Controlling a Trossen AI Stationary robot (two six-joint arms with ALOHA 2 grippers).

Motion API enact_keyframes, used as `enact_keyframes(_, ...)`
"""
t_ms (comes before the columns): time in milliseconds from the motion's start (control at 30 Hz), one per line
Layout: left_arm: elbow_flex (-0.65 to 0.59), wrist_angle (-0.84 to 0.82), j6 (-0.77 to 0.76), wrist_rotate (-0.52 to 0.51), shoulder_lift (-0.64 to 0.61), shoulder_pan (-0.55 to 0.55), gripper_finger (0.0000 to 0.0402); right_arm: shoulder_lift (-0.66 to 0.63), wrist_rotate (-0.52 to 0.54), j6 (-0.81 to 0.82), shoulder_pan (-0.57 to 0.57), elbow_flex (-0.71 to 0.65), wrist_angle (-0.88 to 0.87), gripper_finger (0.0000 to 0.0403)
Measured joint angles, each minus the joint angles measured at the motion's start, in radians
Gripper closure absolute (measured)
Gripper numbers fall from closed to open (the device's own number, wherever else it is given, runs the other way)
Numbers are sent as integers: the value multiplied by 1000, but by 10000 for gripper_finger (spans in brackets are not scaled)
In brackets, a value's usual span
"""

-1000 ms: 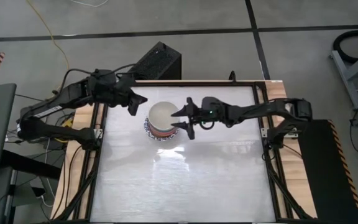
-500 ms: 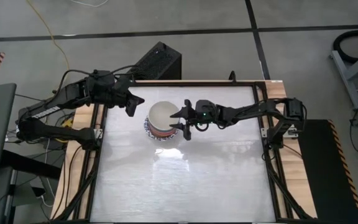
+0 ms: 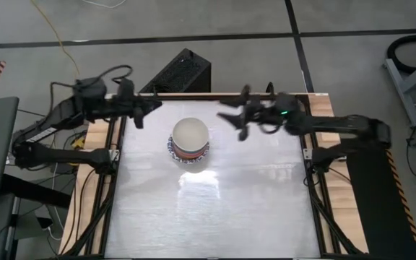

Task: Nest bowls inside each other
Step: Return to Home Position

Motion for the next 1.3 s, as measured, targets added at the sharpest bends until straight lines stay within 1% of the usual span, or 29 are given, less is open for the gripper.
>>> enact_keyframes(67,0,16,-14,-67,-24,0,401,-84,1,5,-25,0,-46,175)
enact_keyframes(133,0,24,-46,-128,-50,1,401,-161,28,52,-41,0,-78,175)
enact_keyframes(200,0,35,-78,-147,-78,1,401,-232,56,109,-58,0,-107,175)
enact_keyframes(300,0,6,-80,-112,-118,0,401,-337,58,132,-82,0,-216,175)
enact_keyframes(367,0,-34,-64,-86,-133,0,401,-408,52,192,-89,0,-339,175)
enact_keyframes(433,0,-67,-110,-73,-146,0,401,-475,33,250,-86,0,-467,175)
enact_keyframes(500,0,-98,-155,-69,-152,0,401,-530,22,235,-77,0,-581,175)
enact_keyframes(533,0,-102,-136,-54,-151,0,401,-552,22,214,-68,-1,-634,175)
enact_keyframes(600,0,-100,-37,-35,-151,-5,402,-580,21,194,-49,-1,-705,175)
enact_keyframes(667,-6,-56,27,-25,-150,-17,401,-601,21,205,-31,-20,-697,175)
enact_keyframes(700,-25,0,46,-15,-152,-24,401,-615,22,206,-21,-40,-675,175)
enact_keyframes(800,-150,187,80,8,-200,-37,401,-651,22,210,13,-131,-591,175)
enact_keyframes(933,-399,461,48,78,-302,-50,401,-712,22,213,66,-289,-387,175)
enact_keyframes(1000,-511,572,42,107,-351,-54,401,-741,23,210,81,-351,-311,175)
enact_keyframes(1100,-655,688,10,94,-427,-59,401,-789,41,209,86,-416,-276,175)
enact_keyframes(1167,-732,757,-8,80,-474,-60,401,-824,65,209,86,-444,-300,175)
enact_keyframes(1233,-793,760,-15,79,-524,-60,401,-865,79,207,86,-466,-318,175)
enact_keyframes(1300,-841,764,-38,56,-570,-61,401,-909,80,192,85,-501,-343,175)
